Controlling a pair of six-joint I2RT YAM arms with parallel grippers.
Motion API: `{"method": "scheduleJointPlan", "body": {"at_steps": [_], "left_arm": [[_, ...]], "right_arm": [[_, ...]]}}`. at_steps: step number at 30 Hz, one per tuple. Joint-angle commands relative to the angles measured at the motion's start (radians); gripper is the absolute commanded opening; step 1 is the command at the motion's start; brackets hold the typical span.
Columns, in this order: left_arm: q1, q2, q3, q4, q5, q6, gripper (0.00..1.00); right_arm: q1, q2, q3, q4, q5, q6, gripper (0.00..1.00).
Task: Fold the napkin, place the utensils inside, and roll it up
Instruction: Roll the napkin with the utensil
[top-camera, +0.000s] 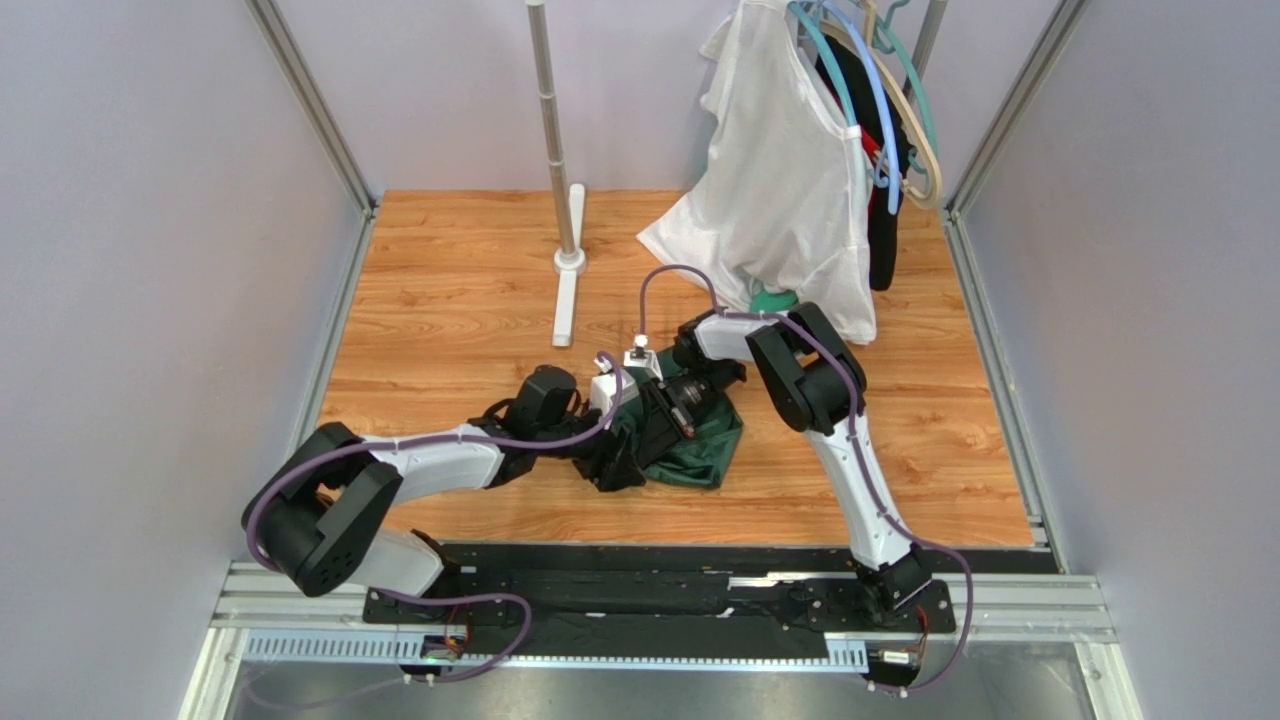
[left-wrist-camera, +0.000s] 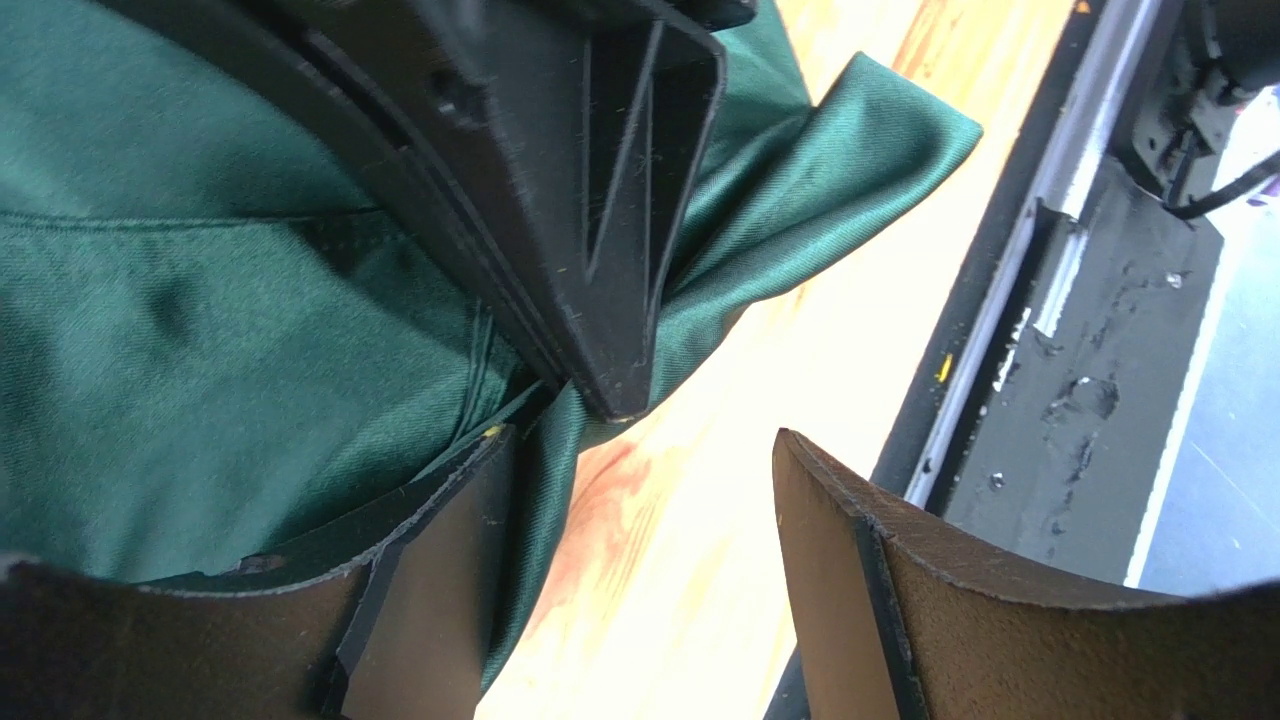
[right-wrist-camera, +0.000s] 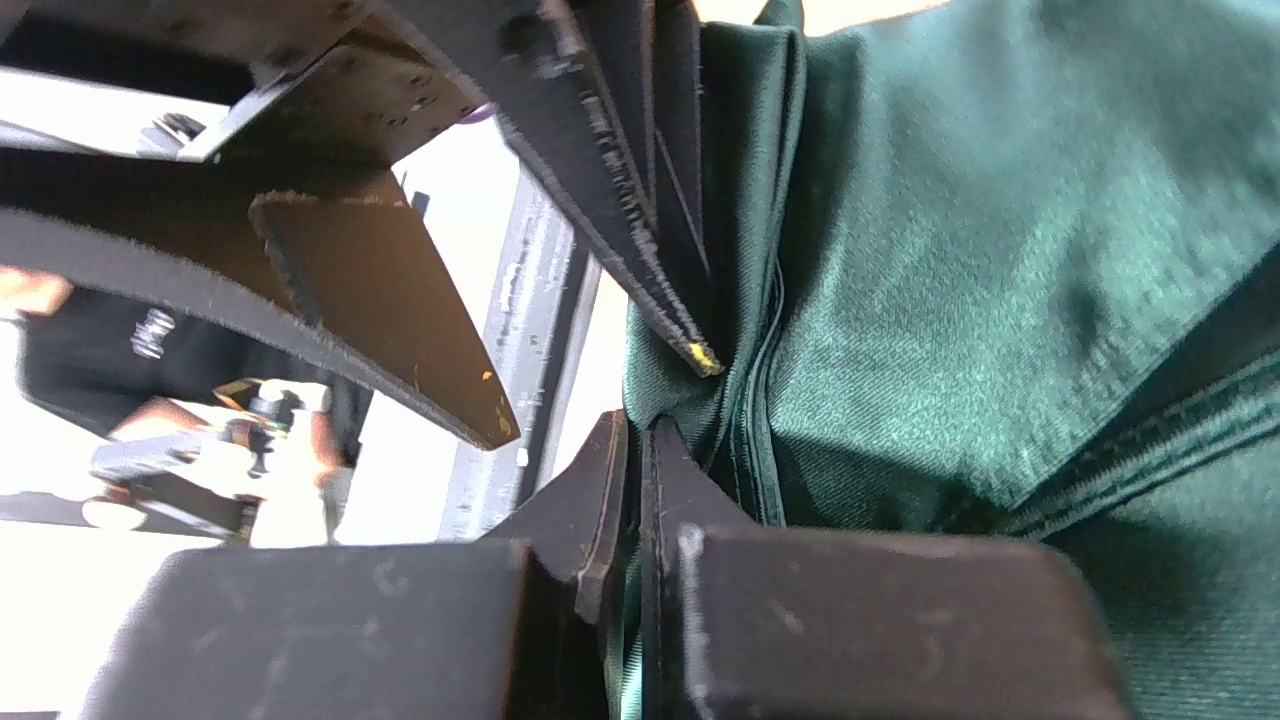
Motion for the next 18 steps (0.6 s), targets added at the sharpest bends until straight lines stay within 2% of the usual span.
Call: {"method": "scheduleJointPlan", "body": {"at_steps": [1,9,13,18], "left_arm": [[-0.009,-0.006,0.037,-0.027,-0.043,0.023,0.71],[-0.01,-0.058,0.042,-0.051,-0.134,0.054,0.76],[-0.01,-0.046,0.065,-0.07,-0.146,0.071,0.73],[-0.009,-0.116,0.016,0.015,-0.187,0.022,0.73]], "right_arm": [[-0.013,0.024,-0.026,-0.393,-0.082,-0.223,0.0],[-0.016,0.006,-0.032,-0.393,-0.087,-0.226,0.0],[-0.019,-0.009,-0.038,-0.393,-0.088,-0.225,0.0],[-0.025,-0.043,-0.044,-0.393,-0.087,-0.226,0.0]]}}
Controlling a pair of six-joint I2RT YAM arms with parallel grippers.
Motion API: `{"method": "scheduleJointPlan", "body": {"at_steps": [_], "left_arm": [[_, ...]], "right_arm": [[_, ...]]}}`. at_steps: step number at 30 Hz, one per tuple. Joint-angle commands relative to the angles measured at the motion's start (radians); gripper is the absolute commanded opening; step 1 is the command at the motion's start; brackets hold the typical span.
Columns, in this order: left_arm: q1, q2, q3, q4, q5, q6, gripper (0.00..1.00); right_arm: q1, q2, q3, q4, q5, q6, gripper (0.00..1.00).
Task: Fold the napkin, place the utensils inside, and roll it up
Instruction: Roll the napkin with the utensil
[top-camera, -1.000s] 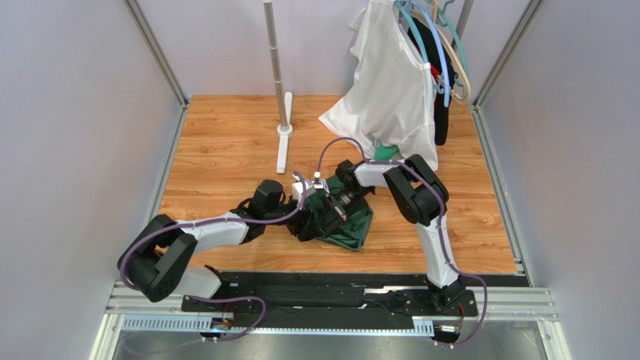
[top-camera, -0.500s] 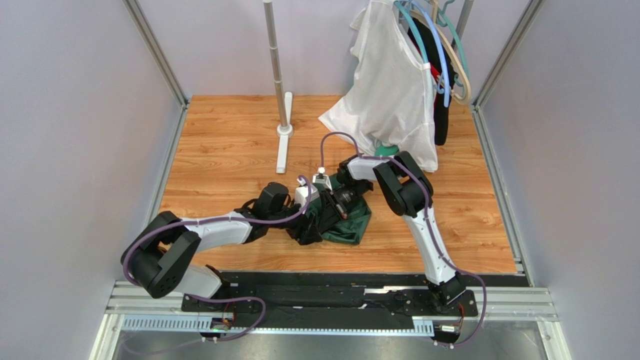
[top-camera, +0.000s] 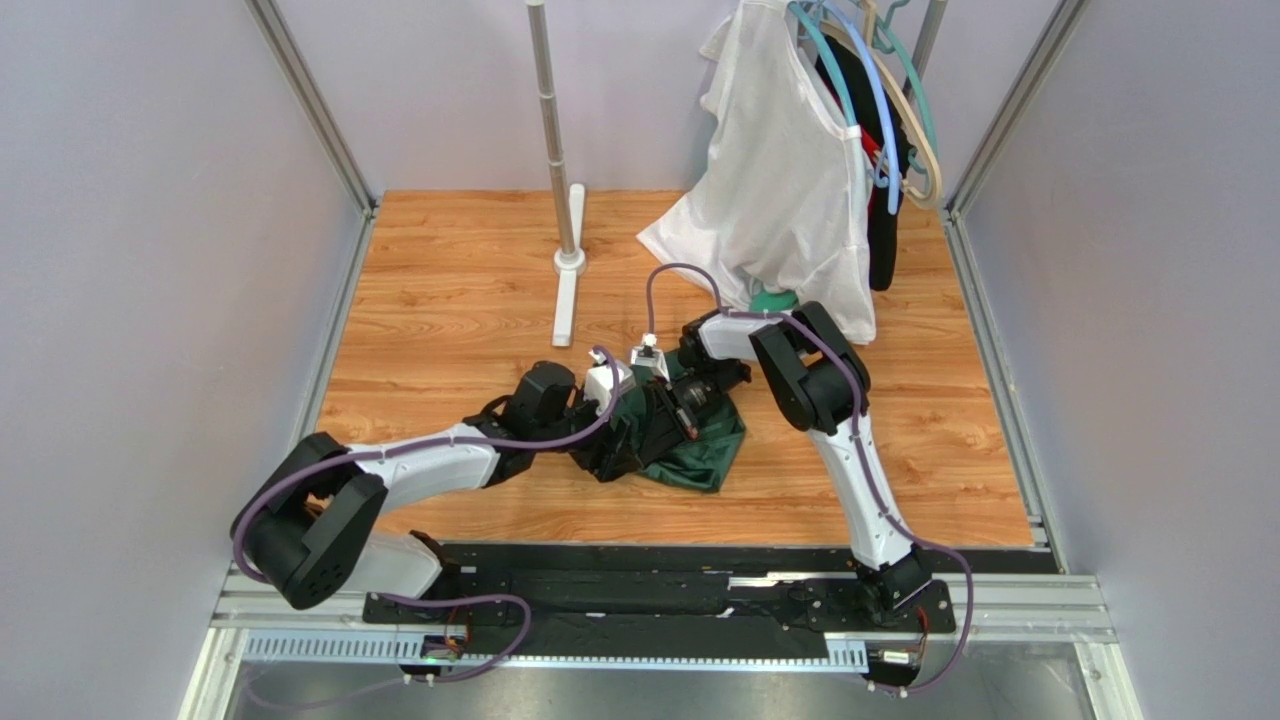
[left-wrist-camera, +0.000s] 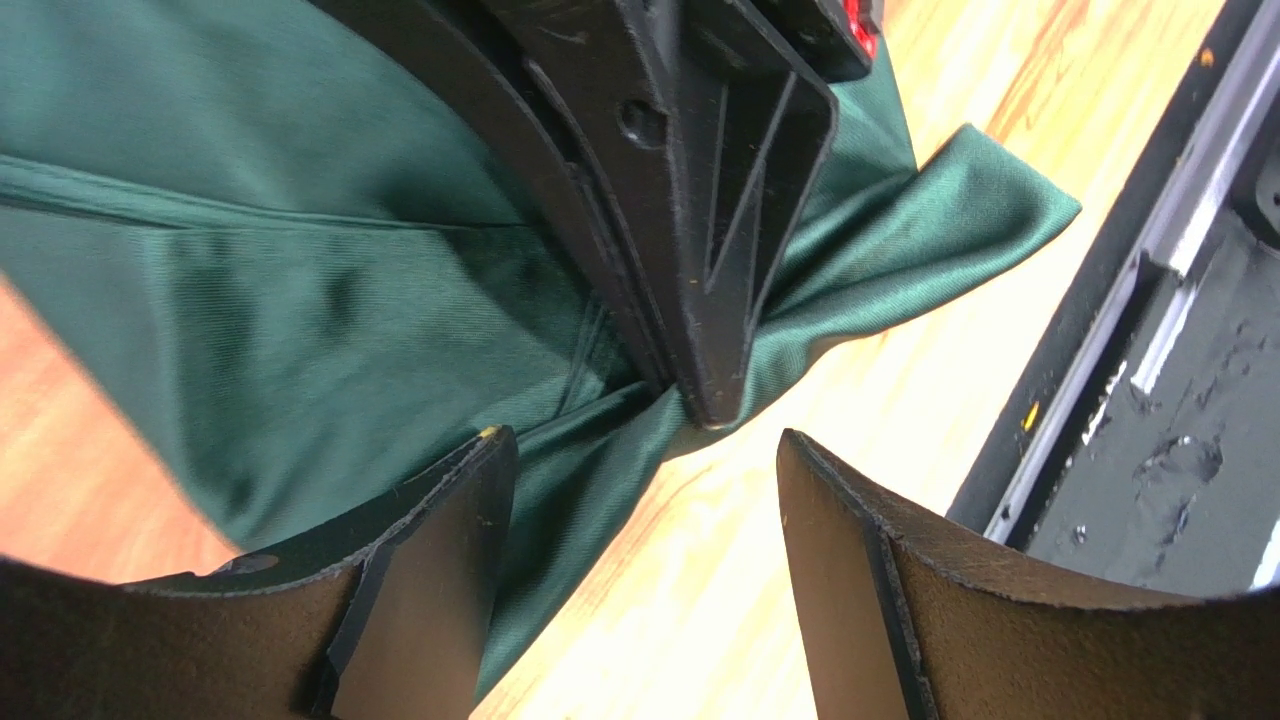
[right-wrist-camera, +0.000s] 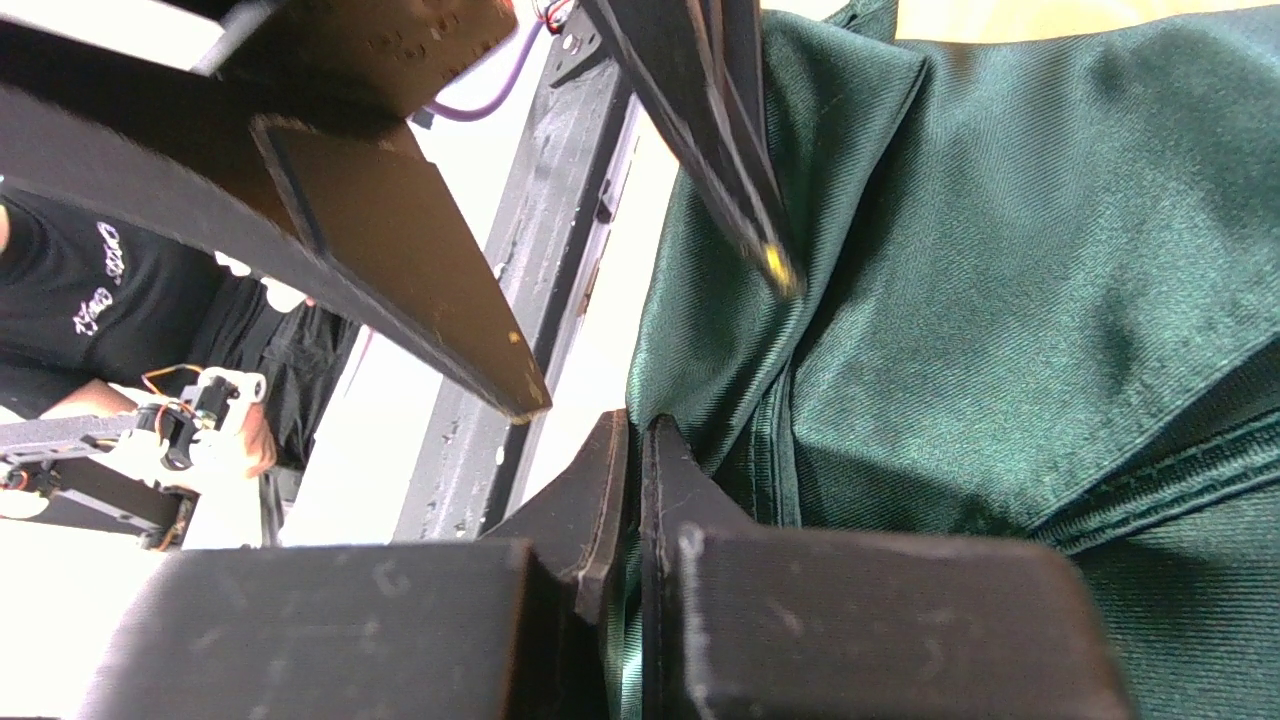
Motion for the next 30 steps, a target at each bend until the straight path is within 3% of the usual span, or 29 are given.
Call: {"method": "scheduleJointPlan", "body": {"at_steps": [1,8,15,30], "left_arm": [[-0.002,-0.081,-0.008,0.071,-0.051,-0.025,0.73],[-0.002,-0.046,0.032,0.006,-0.025,0.03,0.76],[-0.002,-0.042,0.024,0.014,-0.045,0.026,0.76],[-0.002,0.048,0.067,0.022,-0.032,0.067,0.76]], "right_arm": [[-0.013,-0.034,-0.021,-0.358,-0.055,-0.047,0.0],[-0.015,-0.051,-0.001,-0.36,-0.043,-0.006,0.0],[-0.019,-0.115,-0.003,-0.36,-0.041,0.005,0.0],[-0.039,-0.097,0.031,-0.356,-0.015,0.06,0.0]]}}
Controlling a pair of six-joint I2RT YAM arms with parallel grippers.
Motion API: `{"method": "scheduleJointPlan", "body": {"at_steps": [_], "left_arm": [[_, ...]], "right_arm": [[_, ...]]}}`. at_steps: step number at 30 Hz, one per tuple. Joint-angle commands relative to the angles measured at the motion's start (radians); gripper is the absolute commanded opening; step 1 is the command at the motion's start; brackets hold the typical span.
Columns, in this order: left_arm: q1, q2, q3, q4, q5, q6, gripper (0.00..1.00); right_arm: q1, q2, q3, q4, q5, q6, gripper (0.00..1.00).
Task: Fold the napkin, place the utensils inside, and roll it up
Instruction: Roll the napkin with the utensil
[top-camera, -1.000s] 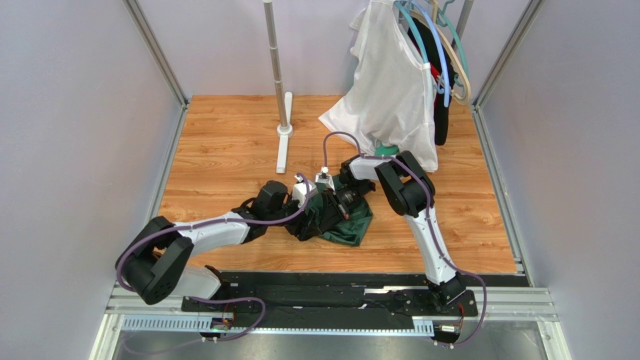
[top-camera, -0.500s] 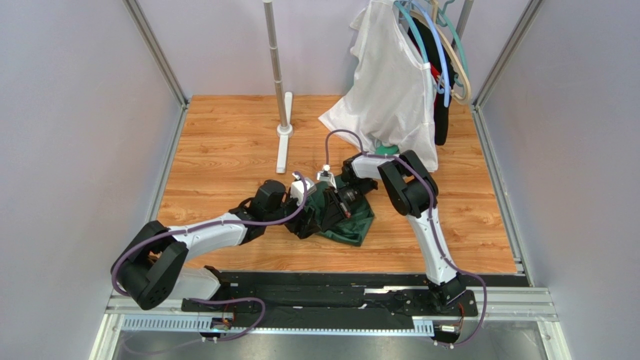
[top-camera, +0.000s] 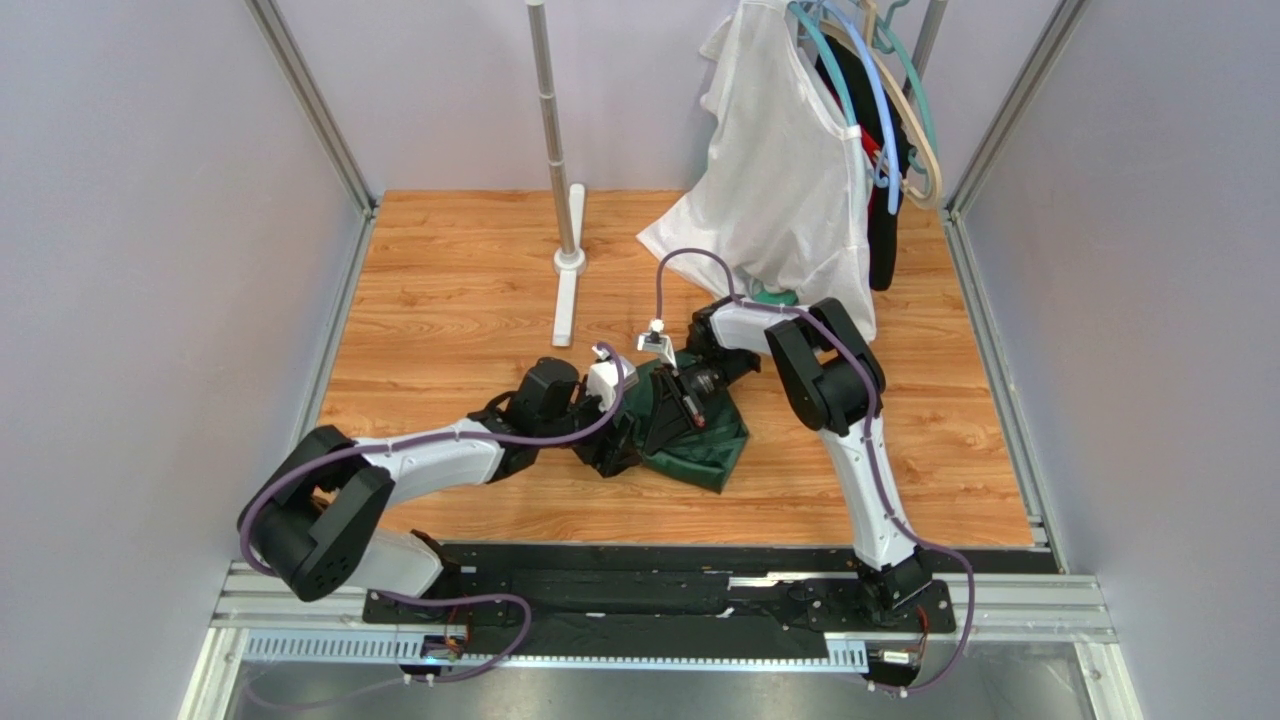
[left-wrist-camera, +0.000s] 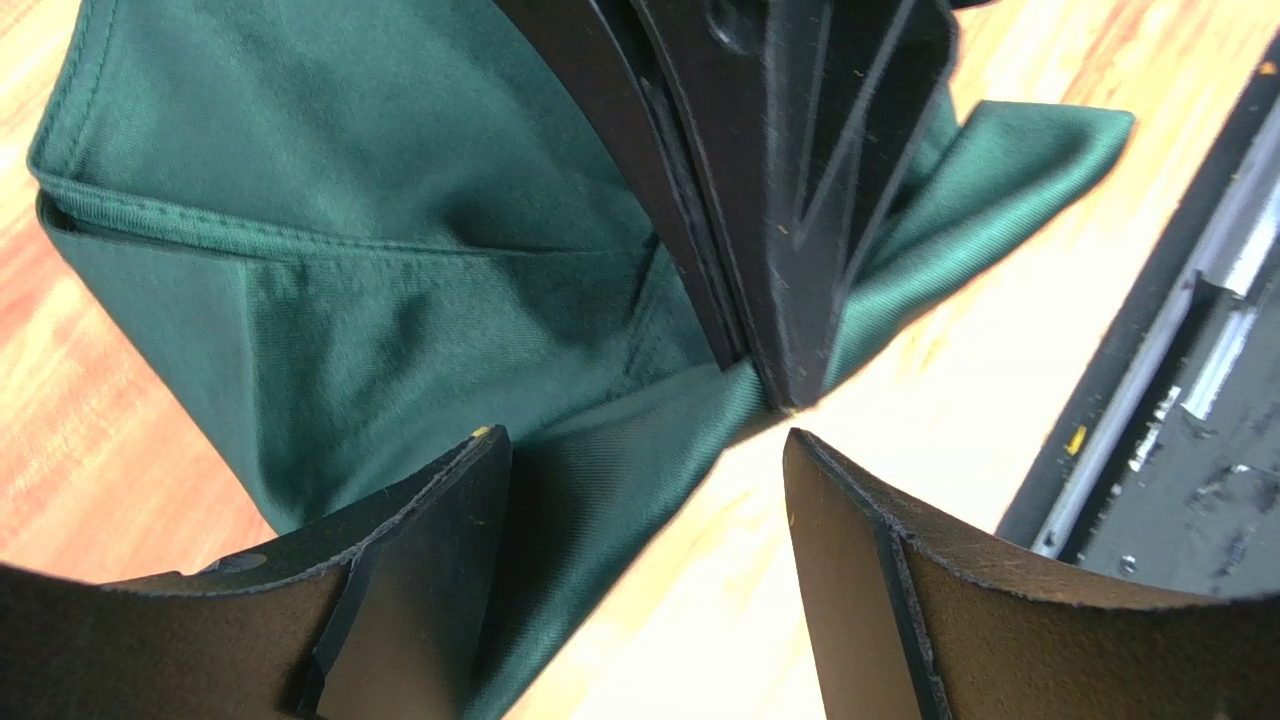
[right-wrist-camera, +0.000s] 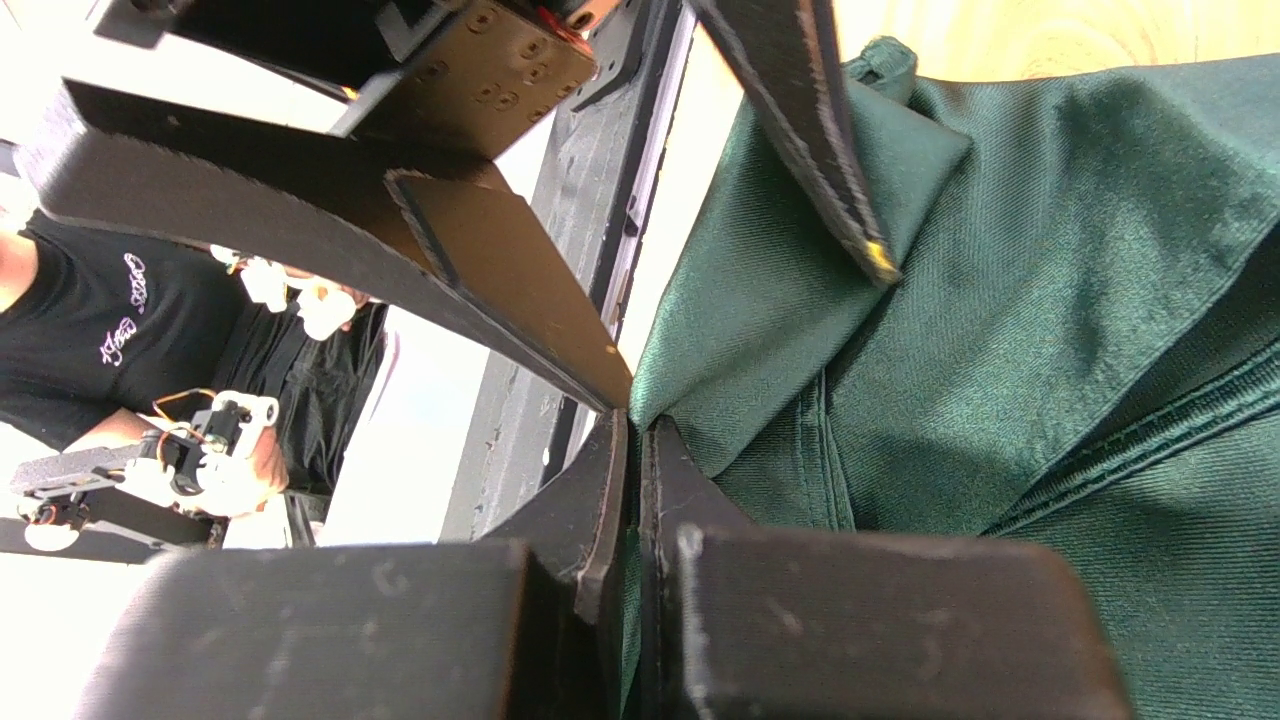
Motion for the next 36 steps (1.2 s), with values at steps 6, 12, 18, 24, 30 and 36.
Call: {"method": "scheduleJointPlan", "body": {"at_steps": [6,12,18,24,30,36], "left_arm": [[-0.002,0.052,0.072,-0.011,-0.001,0.043,0.74],[-0.002,0.065,0.074,-0.004,0.014,0.029,0.73],[-0.002,0.062,0.067,0.024,0.037,0.023,0.74],[-0.004,0.097,0.086,0.008,0.04,0.023,0.64],[-0.002,0.115,0.095,0.005,0.028,0.023,0.44],[-0.002,0.128,0.11,-0.03,0.013,0.034,0.31]], "right_arm": [[-0.009,0.004,0.034,-0.322,-0.027,-0.006,0.0],[-0.011,0.051,0.016,-0.325,-0.044,-0.048,0.0],[-0.015,0.072,-0.007,-0.325,-0.069,-0.087,0.0],[-0.028,0.077,-0.003,-0.325,-0.06,-0.082,0.0],[-0.029,0.066,-0.012,-0.325,-0.061,-0.087,0.0],[-0.028,0.058,-0.018,-0.325,-0.058,-0.099,0.08]]}}
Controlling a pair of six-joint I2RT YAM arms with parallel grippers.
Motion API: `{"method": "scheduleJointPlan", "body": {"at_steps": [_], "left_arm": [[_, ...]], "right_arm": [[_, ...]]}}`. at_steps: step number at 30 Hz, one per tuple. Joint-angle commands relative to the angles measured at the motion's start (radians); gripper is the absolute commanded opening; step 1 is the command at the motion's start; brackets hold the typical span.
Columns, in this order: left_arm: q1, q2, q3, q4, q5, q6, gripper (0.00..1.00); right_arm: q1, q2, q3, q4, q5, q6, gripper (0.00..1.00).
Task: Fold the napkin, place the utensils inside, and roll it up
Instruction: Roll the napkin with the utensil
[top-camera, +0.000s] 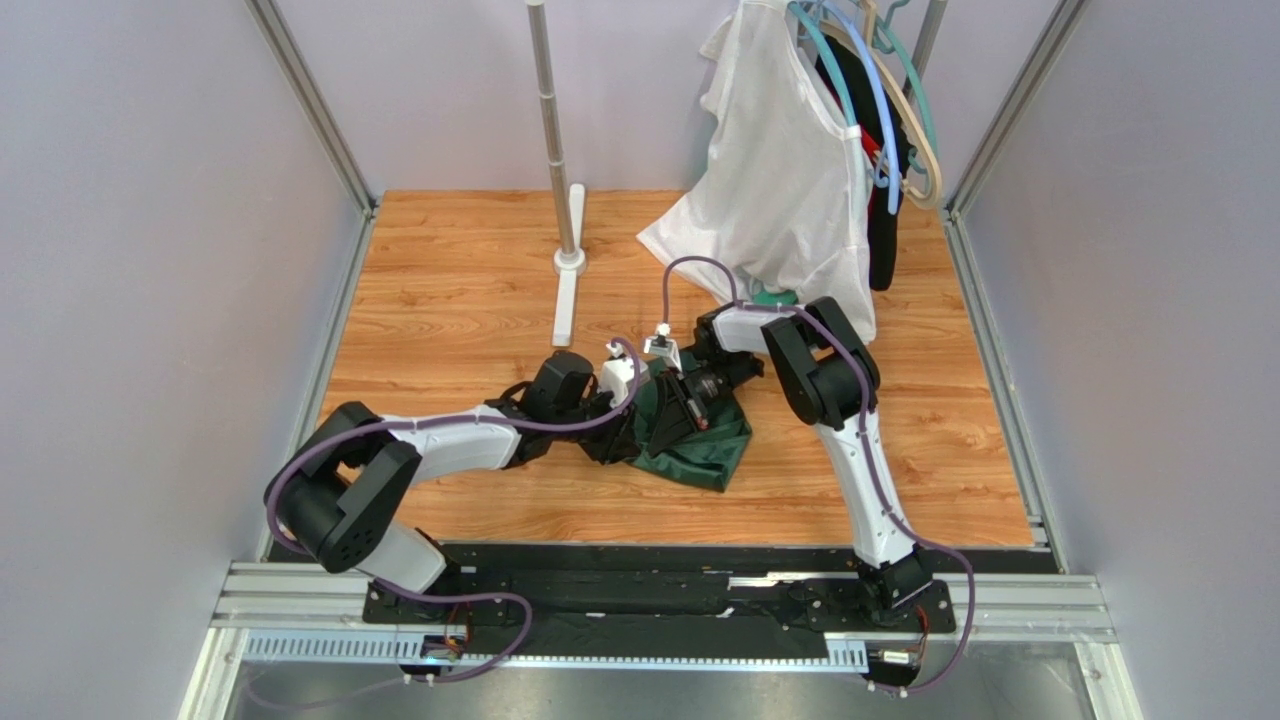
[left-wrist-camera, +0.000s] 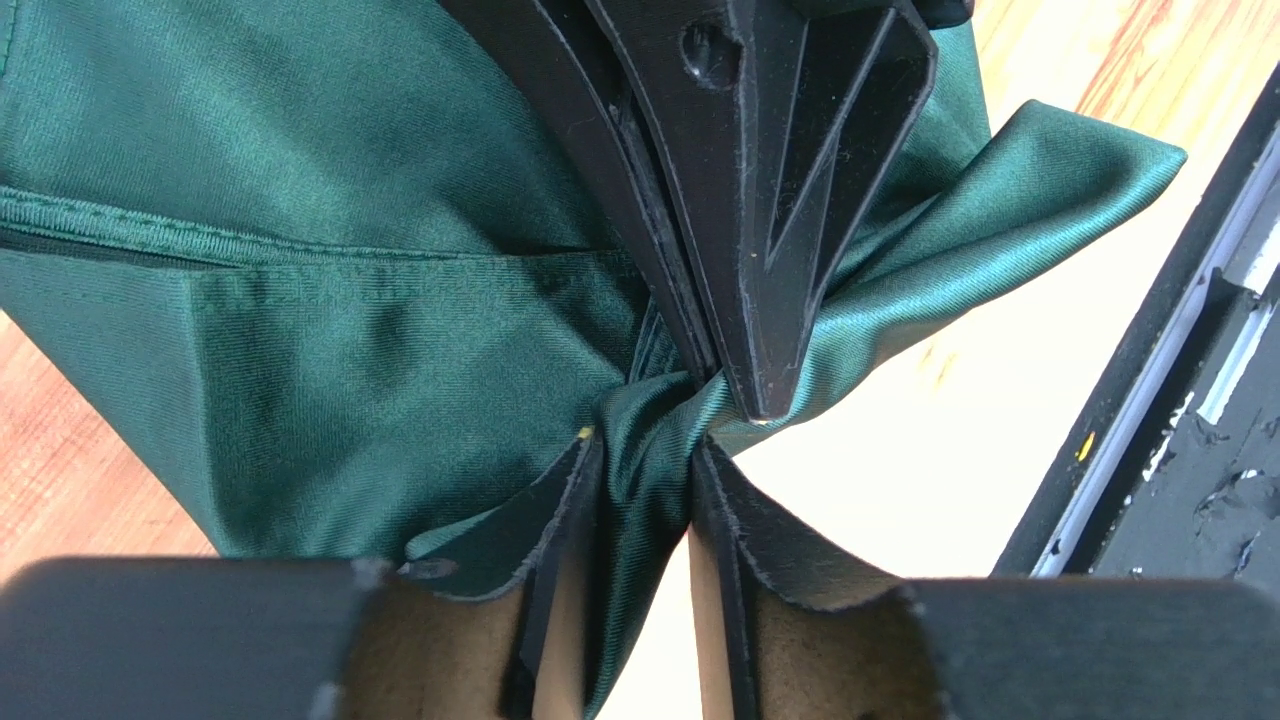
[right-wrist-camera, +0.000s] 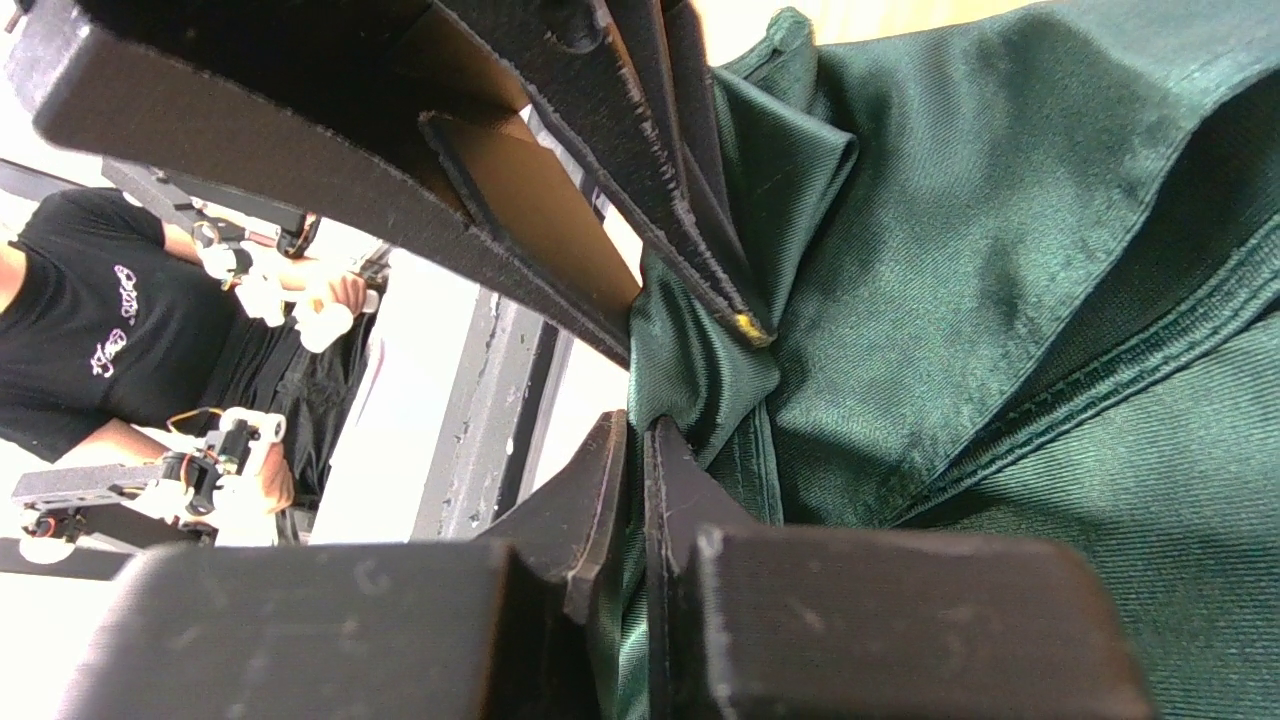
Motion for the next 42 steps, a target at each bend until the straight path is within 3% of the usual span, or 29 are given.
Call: {"method": "scheduleJointPlan", "body": {"at_steps": [1,3,4,6,7,15,22,24,25,26,27,28,31,36,42], "left_arm": [[-0.001,0.009,0.039,-0.01,-0.012,0.027,0.29],[0.0,0.017,0.051,-0.034,-0.017,0.036,0.28],[0.0,0.02,0.056,-0.04,-0.012,0.037,0.28],[-0.001,0.034,0.068,-0.057,-0.003,0.041,0.27],[0.0,0.038,0.071,-0.059,-0.005,0.042,0.25],[0.002,0.045,0.074,-0.066,-0.003,0.039,0.25],[0.005,0.045,0.077,-0.074,-0.006,0.038,0.25],[0.006,0.037,0.074,-0.071,-0.008,0.038,0.25],[0.009,0.037,0.072,-0.07,-0.008,0.036,0.25],[0.012,0.038,0.074,-0.068,-0.003,0.033,0.25],[0.014,0.041,0.075,-0.065,0.002,0.031,0.25],[0.015,0.045,0.077,-0.065,0.003,0.031,0.25],[0.015,0.046,0.076,-0.063,0.011,0.031,0.25],[0.02,0.046,0.085,-0.077,0.017,0.038,0.25],[0.025,0.046,0.088,-0.088,0.034,0.038,0.26]], "right_arm": [[-0.008,-0.007,-0.018,-0.324,-0.052,-0.05,0.14],[-0.009,-0.008,-0.021,-0.324,-0.052,-0.055,0.2],[-0.008,-0.01,-0.024,-0.324,-0.049,-0.056,0.4],[-0.009,-0.02,-0.027,-0.324,-0.052,-0.064,0.66],[-0.008,-0.023,-0.029,-0.324,-0.051,-0.064,0.99],[-0.018,-0.062,0.011,-0.324,-0.031,-0.004,1.0],[-0.02,-0.235,0.086,-0.315,0.046,0.273,1.0],[-0.02,-0.313,0.079,-0.175,0.076,0.425,1.0],[-0.018,-0.417,0.057,-0.057,0.207,0.585,1.0],[-0.014,-0.5,0.019,0.278,0.389,1.0,1.0],[0.018,-0.566,-0.048,0.362,0.643,1.13,1.0],[0.023,-0.612,-0.061,0.398,0.863,1.152,1.0],[-0.052,-0.663,-0.035,0.401,0.75,1.235,1.0],[-0.044,-0.7,-0.108,0.496,0.878,1.347,1.0],[-0.118,-0.891,-0.412,0.787,1.052,1.504,1.0]]}}
